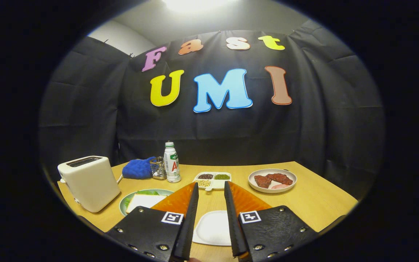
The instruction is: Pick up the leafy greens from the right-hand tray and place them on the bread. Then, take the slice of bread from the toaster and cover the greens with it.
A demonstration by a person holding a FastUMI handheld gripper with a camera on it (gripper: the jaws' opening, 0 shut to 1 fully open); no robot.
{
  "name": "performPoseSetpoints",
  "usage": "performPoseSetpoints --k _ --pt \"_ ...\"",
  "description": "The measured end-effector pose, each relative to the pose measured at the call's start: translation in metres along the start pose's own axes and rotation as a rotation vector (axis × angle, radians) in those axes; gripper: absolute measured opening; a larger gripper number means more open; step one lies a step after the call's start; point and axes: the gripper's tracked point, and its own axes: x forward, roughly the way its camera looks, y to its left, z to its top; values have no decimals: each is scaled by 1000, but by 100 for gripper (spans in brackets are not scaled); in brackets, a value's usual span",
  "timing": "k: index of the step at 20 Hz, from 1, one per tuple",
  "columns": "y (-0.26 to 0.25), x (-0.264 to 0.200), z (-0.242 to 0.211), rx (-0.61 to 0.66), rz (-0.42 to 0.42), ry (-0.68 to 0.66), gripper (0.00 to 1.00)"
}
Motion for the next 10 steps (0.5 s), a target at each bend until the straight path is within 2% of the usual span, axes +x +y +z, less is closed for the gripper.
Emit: performPoseSetpoints --k 6,10 --pt "-65 -15 7 -46 -63 -12 42" --pt "-91 -18 -2 30 -44 23 42"
